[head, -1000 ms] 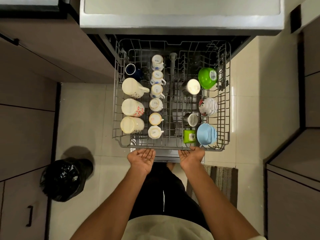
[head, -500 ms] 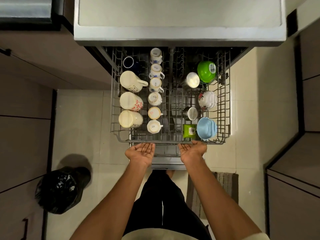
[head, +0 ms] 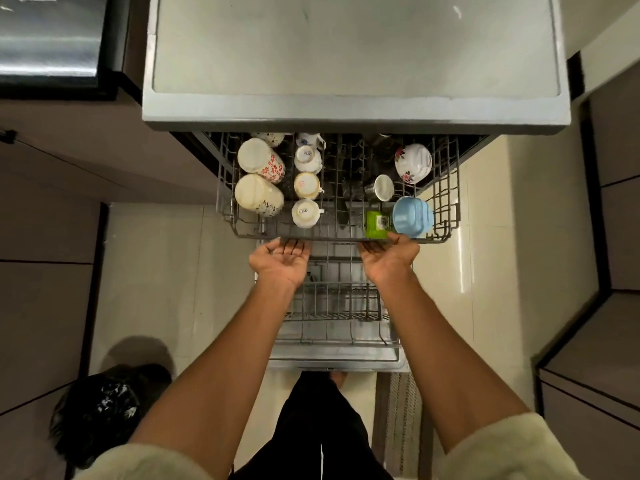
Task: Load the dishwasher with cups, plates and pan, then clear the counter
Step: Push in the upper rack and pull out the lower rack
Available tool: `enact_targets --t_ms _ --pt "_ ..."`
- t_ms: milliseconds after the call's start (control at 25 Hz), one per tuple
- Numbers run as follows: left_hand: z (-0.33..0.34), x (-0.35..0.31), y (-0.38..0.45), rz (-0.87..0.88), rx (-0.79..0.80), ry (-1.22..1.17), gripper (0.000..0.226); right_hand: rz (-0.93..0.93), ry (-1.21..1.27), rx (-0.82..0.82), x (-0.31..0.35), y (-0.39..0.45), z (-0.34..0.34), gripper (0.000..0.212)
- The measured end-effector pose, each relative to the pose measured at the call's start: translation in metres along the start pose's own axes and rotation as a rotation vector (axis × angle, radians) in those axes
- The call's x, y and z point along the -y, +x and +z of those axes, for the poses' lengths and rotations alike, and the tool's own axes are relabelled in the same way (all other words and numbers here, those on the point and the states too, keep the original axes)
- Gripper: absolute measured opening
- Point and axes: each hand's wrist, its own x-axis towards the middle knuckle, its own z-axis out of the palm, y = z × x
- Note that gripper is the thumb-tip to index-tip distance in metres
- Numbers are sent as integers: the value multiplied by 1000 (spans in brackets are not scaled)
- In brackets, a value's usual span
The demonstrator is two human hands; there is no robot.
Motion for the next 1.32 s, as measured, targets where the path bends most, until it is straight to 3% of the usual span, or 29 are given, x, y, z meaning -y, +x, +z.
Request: enact_targets --t_ms 80,320,640,920,1000,1240,1320 --pt "18 -5 12 12 21 8 39 -18 3 9 7 7 20 34" --pt "34 -3 26 46 64 25 34 -41 92 91 14 14 37 28" --pt "70 -11 42 87 124 7 54 -55 72 190 24 24 67 26" --pt "98 -18 63 74 218 -59 44 -65 56 294 43 30 95 17" --pt "110 -19 68 91 262 -52 31 -88 32 314 49 37 106 11" --pt "147 -30 92 120 252 -44 10 -104 6 364 58 52 137 19" --pt "142 -29 93 102 288 -52 17 -94 21 401 56 54 133 18"
